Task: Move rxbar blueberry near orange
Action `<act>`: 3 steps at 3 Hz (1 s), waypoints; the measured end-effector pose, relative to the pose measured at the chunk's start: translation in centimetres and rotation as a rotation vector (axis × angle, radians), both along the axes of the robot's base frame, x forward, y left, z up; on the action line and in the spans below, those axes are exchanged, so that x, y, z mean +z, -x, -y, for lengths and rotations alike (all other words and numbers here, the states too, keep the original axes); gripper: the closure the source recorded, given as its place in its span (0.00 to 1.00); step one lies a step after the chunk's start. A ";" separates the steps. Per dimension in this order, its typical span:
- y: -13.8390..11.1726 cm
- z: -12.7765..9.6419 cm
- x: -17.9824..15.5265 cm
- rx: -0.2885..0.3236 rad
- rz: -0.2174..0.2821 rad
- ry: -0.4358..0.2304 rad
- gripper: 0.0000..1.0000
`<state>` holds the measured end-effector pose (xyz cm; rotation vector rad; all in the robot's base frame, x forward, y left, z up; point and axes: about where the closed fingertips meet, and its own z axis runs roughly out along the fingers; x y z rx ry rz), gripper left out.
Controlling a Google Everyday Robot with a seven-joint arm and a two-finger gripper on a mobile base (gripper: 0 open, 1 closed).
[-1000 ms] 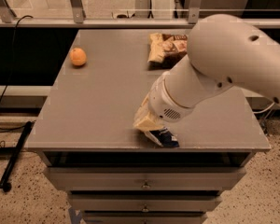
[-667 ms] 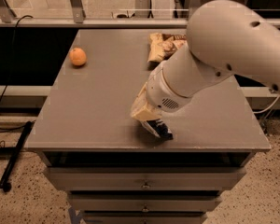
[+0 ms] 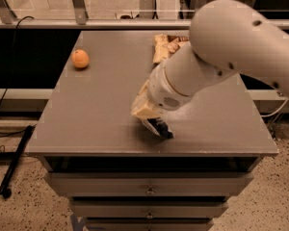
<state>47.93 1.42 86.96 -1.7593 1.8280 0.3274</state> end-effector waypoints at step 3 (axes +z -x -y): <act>-10.3 -11.0 1.9 0.218 0.151 -0.069 1.00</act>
Offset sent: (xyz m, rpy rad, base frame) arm 0.1239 0.1285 0.0229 0.0825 -0.1843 0.2683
